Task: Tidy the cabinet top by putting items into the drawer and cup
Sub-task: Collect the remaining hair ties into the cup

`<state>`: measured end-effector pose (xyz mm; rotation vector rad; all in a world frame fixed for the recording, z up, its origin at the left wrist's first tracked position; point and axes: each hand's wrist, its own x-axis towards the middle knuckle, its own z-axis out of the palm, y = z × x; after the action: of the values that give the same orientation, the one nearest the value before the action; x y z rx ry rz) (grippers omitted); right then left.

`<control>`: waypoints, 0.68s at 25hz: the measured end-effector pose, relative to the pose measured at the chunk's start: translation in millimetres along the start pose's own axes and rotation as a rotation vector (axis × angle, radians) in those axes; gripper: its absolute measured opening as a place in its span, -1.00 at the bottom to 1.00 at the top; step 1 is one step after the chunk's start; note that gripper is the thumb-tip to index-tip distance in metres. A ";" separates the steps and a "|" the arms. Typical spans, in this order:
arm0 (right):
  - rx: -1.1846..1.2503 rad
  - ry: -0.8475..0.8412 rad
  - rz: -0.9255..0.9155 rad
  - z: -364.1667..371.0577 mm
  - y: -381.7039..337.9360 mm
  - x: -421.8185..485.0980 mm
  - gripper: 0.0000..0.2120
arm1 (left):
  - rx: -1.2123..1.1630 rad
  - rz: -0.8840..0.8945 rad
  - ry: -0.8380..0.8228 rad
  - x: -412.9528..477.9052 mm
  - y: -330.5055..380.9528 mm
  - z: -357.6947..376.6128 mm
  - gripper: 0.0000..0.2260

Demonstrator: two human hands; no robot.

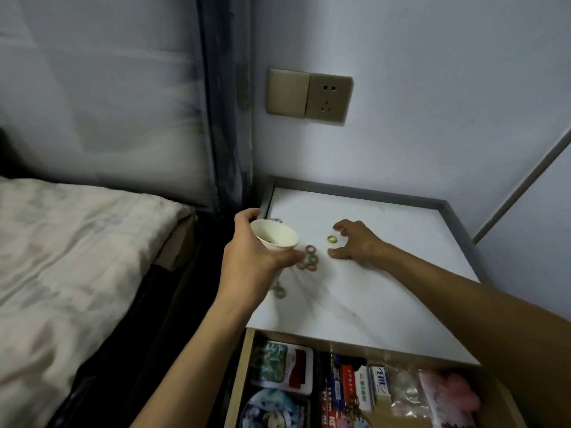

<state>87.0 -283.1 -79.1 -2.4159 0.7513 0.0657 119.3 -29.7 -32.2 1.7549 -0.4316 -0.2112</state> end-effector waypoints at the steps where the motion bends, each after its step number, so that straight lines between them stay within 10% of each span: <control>1: -0.005 0.022 -0.044 3.5 -0.4 4.9 -0.43 | 0.008 0.006 -0.001 0.9 -0.4 -0.9 -0.17; 11: -0.199 0.006 -0.202 21.7 -22.9 4.0 -0.99 | 0.049 0.024 -0.021 1.9 -0.4 1.6 -0.18; 17: -0.151 -0.009 -0.149 17.9 -21.5 -4.2 -0.85 | 0.072 0.035 -0.015 0.9 2.3 -3.9 -0.20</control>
<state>97.2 -256.7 -81.3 -2.6058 0.5780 0.0765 121.1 -27.0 -29.0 1.8153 -0.4854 -0.1855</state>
